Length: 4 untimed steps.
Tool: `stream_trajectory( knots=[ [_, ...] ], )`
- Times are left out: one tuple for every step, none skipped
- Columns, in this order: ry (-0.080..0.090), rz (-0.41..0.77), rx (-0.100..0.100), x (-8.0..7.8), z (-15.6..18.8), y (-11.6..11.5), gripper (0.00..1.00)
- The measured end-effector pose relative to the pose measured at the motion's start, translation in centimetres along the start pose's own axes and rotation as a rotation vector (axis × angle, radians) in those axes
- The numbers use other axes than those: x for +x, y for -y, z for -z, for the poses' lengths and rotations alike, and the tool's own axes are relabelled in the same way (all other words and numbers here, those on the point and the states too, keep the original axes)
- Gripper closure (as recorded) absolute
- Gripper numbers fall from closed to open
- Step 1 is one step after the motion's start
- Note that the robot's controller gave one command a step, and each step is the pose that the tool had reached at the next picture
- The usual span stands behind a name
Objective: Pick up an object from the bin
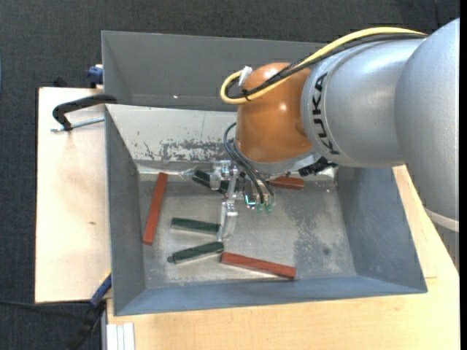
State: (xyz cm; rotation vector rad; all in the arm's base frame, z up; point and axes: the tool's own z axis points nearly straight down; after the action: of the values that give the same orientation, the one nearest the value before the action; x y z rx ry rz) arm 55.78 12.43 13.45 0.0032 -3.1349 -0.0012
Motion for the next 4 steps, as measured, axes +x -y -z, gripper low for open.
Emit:
stream_trajectory(
  knots=[
    [0.008,-0.001,-0.001,-0.2,0.4,0.0,0.0],
    [0.014,0.02,-0.005,5.6,-6.1,-0.9,1.0],
    [0.014,0.02,-0.005,5.6,-6.1,-0.9,1.0],
    [0.004,0.034,0.0,5.2,-2.7,-0.4,1.0]
  ],
)
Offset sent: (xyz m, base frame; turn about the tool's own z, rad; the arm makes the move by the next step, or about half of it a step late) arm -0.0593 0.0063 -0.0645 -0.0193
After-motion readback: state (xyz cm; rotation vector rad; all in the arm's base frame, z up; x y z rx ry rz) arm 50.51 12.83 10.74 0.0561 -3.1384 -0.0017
